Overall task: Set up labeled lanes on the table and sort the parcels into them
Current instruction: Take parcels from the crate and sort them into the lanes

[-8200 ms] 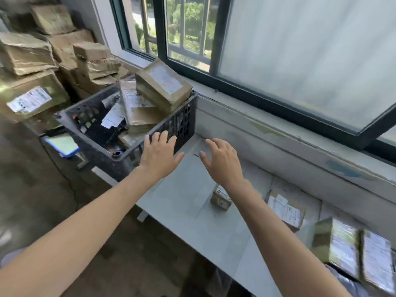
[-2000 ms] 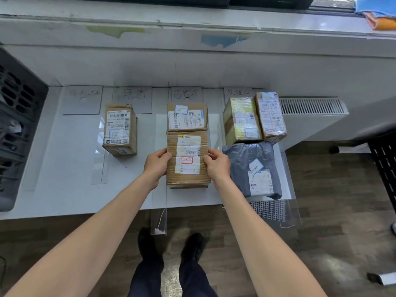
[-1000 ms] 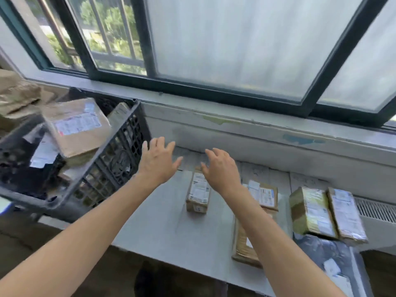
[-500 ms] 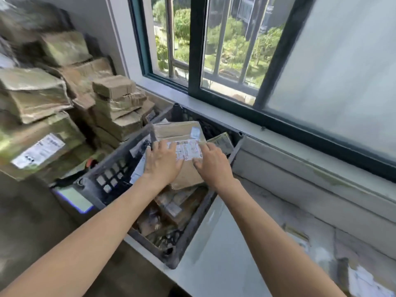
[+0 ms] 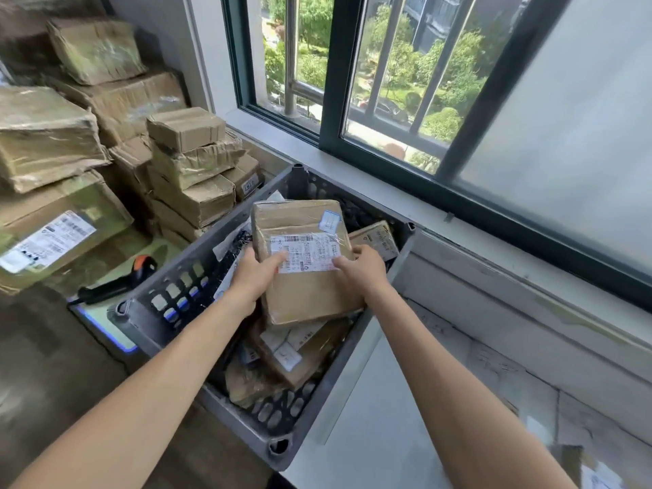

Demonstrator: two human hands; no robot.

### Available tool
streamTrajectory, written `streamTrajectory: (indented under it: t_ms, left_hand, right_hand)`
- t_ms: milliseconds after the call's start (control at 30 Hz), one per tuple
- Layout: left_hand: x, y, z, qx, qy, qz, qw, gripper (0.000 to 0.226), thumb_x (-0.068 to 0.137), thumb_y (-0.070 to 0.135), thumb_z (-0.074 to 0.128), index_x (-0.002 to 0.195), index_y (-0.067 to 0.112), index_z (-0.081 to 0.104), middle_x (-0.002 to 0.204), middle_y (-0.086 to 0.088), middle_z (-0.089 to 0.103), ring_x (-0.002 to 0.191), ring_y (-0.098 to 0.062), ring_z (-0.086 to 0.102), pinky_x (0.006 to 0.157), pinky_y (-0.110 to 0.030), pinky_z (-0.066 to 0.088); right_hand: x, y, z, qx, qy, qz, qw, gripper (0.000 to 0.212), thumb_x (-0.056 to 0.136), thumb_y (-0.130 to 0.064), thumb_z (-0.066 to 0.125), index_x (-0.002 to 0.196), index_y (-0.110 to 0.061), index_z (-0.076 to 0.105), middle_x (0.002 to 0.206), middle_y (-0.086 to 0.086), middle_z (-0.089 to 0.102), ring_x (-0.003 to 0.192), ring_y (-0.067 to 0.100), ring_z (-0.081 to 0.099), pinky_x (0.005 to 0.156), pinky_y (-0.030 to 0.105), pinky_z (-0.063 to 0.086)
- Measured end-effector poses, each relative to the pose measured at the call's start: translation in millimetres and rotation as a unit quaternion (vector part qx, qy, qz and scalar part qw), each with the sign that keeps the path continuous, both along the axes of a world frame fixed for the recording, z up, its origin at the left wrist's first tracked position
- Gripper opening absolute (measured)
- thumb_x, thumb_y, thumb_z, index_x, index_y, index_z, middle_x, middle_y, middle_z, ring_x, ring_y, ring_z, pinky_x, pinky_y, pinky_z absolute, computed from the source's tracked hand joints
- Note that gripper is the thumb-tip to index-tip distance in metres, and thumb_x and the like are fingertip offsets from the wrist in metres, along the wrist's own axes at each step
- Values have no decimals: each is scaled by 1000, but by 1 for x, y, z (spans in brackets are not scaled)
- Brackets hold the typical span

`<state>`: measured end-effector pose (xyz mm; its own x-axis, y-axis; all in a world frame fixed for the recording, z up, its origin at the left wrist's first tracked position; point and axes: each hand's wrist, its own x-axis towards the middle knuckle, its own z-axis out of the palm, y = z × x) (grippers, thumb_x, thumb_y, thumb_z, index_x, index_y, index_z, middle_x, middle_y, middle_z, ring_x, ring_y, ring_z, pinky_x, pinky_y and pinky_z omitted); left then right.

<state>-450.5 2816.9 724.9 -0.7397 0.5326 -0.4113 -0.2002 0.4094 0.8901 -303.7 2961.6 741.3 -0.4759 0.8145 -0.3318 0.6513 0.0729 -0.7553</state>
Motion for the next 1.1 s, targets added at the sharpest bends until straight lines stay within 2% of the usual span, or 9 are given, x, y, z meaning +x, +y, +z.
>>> streamTrajectory:
  t_ms: [200,300,400,533,667,800,933,1033,1100]
  left_hand:
    - [-29,-1,48,81,10,-32,996,76,83,44,76,148,38,39,127,2,63,102,-19,68,81,-38,60]
    - [-33,1,87,116,37,-55,991,69,83,42,77,144,33,47,121,1,65,84,-10,69,61,-23,57]
    - [-23,6,125,128,76,-100,984,60,78,46,78,133,34,58,109,10,70,80,-6,72,62,-22,57]
    - [6,19,162,135,115,-161,971,40,80,42,79,117,37,67,93,16,76,80,-4,73,57,-18,56]
    - [44,39,181,127,114,-209,963,38,79,45,79,115,37,70,98,11,77,82,-7,75,59,-21,57]
    - [81,56,187,115,100,-276,949,27,76,51,81,101,46,73,99,10,77,85,-14,75,61,-25,59]
    - [116,73,181,120,87,-314,938,44,72,58,80,113,44,70,105,9,76,93,-15,74,69,-30,60]
    - [140,83,167,119,81,-338,930,57,72,64,75,124,41,65,118,8,70,107,-13,66,88,-35,54]
    - [157,87,154,127,47,-347,928,65,73,63,74,131,36,60,121,7,67,111,-13,65,88,-38,55]
  right_hand:
    - [23,-3,12,-96,172,-51,979,34,88,-39,74,109,-14,65,111,5,70,94,15,68,74,31,59]
    - [41,-4,27,-197,285,-73,935,38,88,-38,75,112,-10,66,115,11,71,95,17,71,74,28,58]
    - [66,-5,42,-261,369,-61,890,51,85,-38,76,124,-7,62,123,16,70,111,29,69,87,39,59]
    - [100,-8,58,-250,397,-64,881,61,82,-40,75,133,-12,55,129,12,68,116,29,67,92,39,56]
    - [141,-4,71,-256,435,-33,863,58,94,-44,63,144,-19,48,138,6,63,125,29,61,103,45,50]
    - [186,-4,75,-234,447,-40,862,56,97,-41,58,145,-15,49,140,10,61,129,34,57,100,44,54]
    - [233,-7,72,-214,472,-120,847,57,95,-41,60,143,-12,51,139,15,61,124,35,60,86,39,58]
    - [266,-9,66,-211,510,-193,812,57,94,-39,63,142,-10,52,132,14,63,108,27,66,78,37,58]
    - [285,-12,62,-209,532,-231,787,60,92,-38,65,143,-9,51,124,13,64,101,25,67,79,41,59]
